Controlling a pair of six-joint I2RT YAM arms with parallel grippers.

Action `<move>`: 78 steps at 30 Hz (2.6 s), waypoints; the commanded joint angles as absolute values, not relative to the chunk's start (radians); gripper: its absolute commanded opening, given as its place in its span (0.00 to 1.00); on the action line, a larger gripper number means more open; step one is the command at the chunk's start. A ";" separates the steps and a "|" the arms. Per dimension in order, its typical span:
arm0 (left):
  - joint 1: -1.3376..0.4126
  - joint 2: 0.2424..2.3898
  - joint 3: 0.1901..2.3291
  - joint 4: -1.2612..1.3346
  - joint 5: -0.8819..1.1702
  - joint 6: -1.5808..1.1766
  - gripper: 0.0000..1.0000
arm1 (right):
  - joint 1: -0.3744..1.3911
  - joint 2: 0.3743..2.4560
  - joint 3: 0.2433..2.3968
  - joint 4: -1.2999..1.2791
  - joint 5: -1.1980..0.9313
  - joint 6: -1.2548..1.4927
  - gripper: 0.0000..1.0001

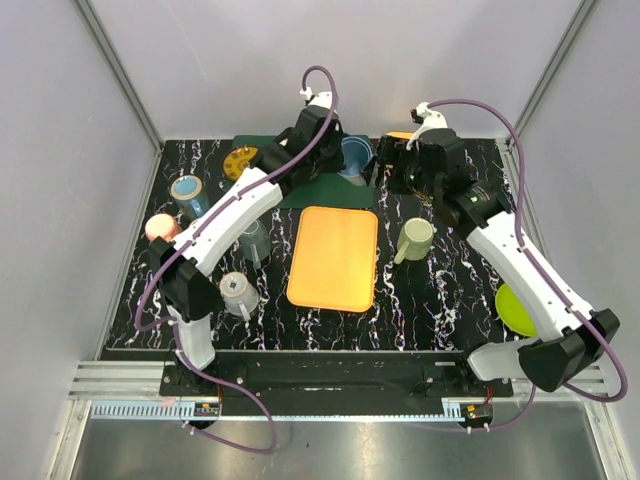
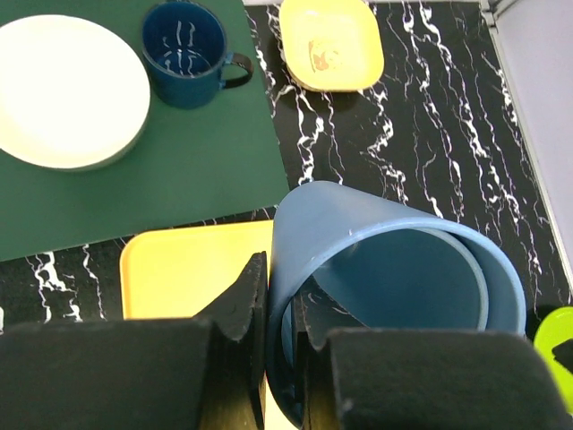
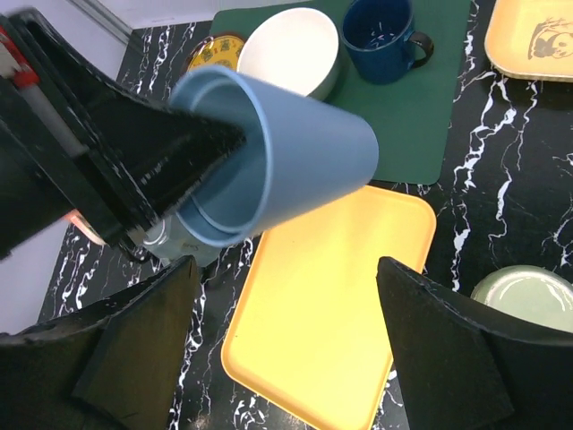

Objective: Turn the mug right side up

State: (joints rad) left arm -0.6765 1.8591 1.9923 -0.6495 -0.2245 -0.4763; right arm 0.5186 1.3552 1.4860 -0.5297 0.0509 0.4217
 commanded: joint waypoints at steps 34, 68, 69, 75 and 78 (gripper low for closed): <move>-0.730 1.344 1.599 -0.552 -0.471 -0.462 0.99 | 0.272 1.595 1.796 -0.753 0.251 0.342 0.00; -0.729 0.726 0.716 -0.495 -0.403 -0.669 0.99 | 0.362 2.516 2.623 -0.983 0.155 0.345 0.47; -0.729 0.729 0.715 -0.494 -0.403 -0.669 0.99 | 0.362 2.516 2.625 -0.979 0.158 0.344 0.50; -0.729 0.727 0.716 -0.492 -0.405 -0.670 0.99 | 0.371 2.496 2.648 -0.971 0.189 0.362 0.63; -0.729 0.709 0.727 -0.503 -0.423 -0.670 0.99 | 0.382 2.412 2.632 -0.947 0.239 0.374 0.66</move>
